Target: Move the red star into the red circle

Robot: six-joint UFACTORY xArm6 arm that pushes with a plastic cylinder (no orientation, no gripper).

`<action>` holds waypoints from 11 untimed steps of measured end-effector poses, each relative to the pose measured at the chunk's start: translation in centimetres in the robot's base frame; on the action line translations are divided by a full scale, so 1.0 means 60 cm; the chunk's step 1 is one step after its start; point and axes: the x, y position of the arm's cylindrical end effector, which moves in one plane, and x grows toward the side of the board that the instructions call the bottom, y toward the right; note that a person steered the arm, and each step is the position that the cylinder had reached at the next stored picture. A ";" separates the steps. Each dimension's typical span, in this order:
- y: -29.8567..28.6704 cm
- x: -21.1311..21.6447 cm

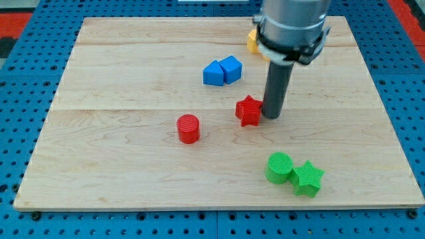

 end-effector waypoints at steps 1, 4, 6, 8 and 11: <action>-0.026 -0.017; -0.085 0.072; -0.085 0.087; -0.099 0.090; -0.131 0.094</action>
